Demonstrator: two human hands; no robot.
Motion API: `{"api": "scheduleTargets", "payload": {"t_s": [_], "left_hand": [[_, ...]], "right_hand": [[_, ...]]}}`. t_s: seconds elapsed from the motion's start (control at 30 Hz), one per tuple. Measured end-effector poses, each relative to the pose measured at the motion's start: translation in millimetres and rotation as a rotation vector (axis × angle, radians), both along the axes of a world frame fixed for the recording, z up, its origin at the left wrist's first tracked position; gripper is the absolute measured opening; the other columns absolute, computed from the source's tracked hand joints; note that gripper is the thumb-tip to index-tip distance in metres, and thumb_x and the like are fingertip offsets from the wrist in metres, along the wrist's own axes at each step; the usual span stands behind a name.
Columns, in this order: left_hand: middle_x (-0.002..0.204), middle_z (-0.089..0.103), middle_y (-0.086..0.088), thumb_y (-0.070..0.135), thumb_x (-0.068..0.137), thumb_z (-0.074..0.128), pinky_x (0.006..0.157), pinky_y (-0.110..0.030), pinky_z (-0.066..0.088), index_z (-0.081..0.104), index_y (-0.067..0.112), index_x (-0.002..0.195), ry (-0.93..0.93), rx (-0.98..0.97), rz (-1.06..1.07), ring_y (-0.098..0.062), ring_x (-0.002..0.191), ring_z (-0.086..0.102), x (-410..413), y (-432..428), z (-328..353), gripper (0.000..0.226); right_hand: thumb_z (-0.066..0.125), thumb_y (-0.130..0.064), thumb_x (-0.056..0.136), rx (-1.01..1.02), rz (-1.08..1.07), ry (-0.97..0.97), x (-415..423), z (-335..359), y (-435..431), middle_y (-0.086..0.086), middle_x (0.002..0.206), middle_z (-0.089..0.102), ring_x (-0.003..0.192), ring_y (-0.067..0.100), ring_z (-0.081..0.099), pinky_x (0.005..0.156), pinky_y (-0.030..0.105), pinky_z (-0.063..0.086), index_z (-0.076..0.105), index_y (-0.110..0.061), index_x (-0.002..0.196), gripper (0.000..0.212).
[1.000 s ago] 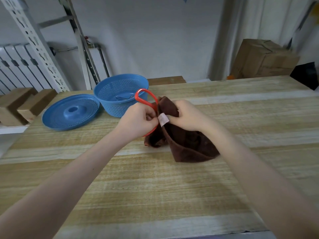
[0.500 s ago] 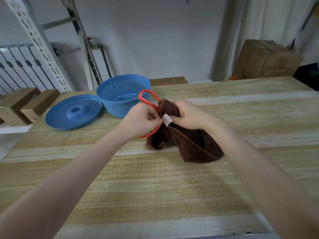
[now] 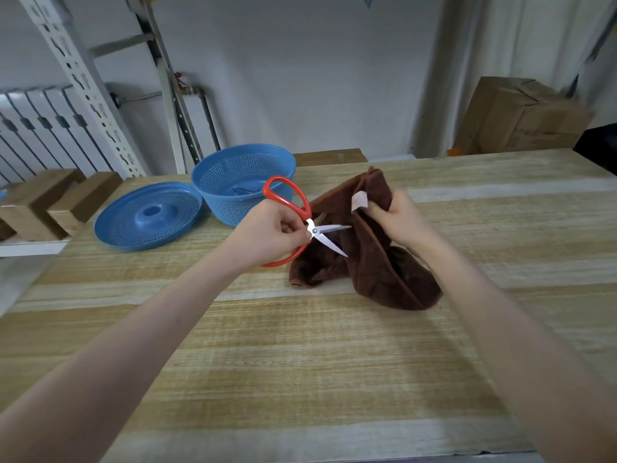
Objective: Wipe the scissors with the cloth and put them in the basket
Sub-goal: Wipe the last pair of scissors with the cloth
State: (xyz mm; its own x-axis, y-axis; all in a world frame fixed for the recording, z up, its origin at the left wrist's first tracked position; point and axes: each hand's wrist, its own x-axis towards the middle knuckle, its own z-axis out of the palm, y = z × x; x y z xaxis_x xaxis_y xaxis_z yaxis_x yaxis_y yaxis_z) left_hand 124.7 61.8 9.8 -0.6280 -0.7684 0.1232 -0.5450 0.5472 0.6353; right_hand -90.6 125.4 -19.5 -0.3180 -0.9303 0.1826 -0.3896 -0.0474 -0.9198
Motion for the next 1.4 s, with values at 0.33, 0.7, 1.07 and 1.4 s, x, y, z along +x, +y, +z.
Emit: {"api": "scheduleTargets", "payload": {"t_s": [0.33,0.7,1.07,1.4], "left_hand": [[0.062,0.065,-0.011,0.016,0.082,0.068,0.065,-0.037,0.049,0.066,0.008,0.061,-0.021,-0.101,-0.023,-0.028,0.064,0.059,-4.2,2.9,-3.6,0.023],[0.064,0.067,-0.007,0.029,0.078,0.065,0.067,-0.042,0.053,0.07,0.01,0.069,-0.033,-0.102,-0.062,-0.025,0.065,0.061,-12.6,5.5,-2.2,0.022],[0.065,0.068,-0.009,0.018,0.082,0.072,0.065,-0.034,0.049,0.07,0.012,0.064,0.012,-0.034,-0.075,-0.023,0.06,0.059,-9.3,4.7,-8.9,0.019],[0.066,0.067,-0.012,0.014,0.081,0.073,0.065,-0.036,0.05,0.071,0.007,0.066,-0.02,-0.003,-0.13,-0.018,0.058,0.056,-9.5,5.2,-5.0,0.017]], "right_hand": [[0.058,-0.028,0.096,0.097,0.273,0.328,51.0,13.3,-2.6,-0.002,0.069,0.057,0.061,0.012,0.053,0.056,0.025,0.039,0.058,-0.015,0.076,0.024],[0.066,-0.008,0.077,0.174,0.087,0.013,42.2,16.1,-8.9,-0.007,0.046,0.051,0.042,0.006,0.049,0.046,0.021,0.036,0.052,-0.013,0.054,0.028],[0.068,-0.014,0.07,0.187,0.143,-0.036,38.7,13.0,-4.3,-0.005,0.048,0.053,0.045,0.009,0.051,0.048,0.023,0.037,0.054,-0.012,0.056,0.019],[0.068,-0.009,0.076,0.232,0.16,-0.009,40.0,14.2,-3.3,0.002,0.056,0.054,0.052,0.013,0.052,0.051,0.025,0.037,0.056,-0.009,0.061,0.019]]}}
